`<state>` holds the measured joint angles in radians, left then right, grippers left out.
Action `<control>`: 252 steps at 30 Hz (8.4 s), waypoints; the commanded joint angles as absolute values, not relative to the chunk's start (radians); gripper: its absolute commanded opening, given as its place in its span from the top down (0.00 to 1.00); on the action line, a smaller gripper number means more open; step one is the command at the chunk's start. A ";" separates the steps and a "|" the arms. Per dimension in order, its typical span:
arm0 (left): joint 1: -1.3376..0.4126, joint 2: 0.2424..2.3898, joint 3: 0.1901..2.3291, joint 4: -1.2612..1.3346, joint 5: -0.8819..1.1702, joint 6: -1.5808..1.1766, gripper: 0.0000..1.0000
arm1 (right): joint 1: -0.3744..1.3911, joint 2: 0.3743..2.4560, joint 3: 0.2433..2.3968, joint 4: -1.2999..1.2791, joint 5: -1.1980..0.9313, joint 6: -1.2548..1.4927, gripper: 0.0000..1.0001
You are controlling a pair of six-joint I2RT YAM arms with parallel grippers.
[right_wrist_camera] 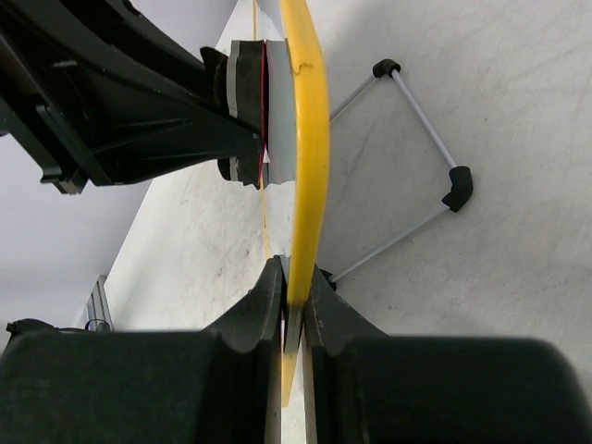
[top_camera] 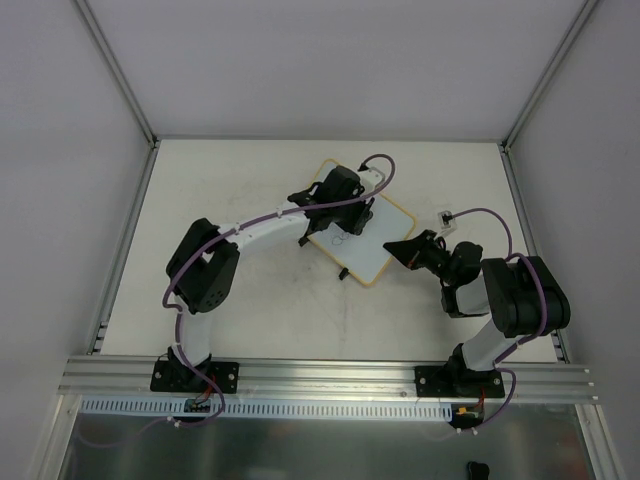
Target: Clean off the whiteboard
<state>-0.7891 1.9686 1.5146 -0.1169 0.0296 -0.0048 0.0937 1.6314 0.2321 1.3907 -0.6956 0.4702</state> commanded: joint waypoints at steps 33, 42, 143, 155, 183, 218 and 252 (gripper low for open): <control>-0.507 2.013 1.516 -0.278 0.048 -0.127 1.00 | 0.101 1.643 0.221 1.531 -0.684 0.325 1.00; -0.678 1.971 1.296 -0.042 0.006 -0.190 1.00 | 0.097 1.634 0.216 1.531 -0.684 0.327 1.00; -0.990 1.997 0.988 0.422 -0.069 -0.342 1.00 | 0.092 1.647 0.230 1.531 -0.703 0.341 1.00; -0.739 1.902 0.855 0.393 -0.121 -0.382 1.00 | 0.092 1.652 0.233 1.532 -0.706 0.342 1.00; -0.847 1.936 1.015 0.181 -0.132 -0.356 1.00 | 0.092 1.651 0.235 1.532 -0.707 0.345 1.00; -0.568 1.899 1.134 0.046 0.111 -0.356 1.00 | 0.094 1.643 0.233 1.532 -0.712 0.347 1.00; -0.848 1.879 1.025 0.480 0.067 -0.440 1.00 | 0.094 1.644 0.232 1.532 -0.712 0.347 1.00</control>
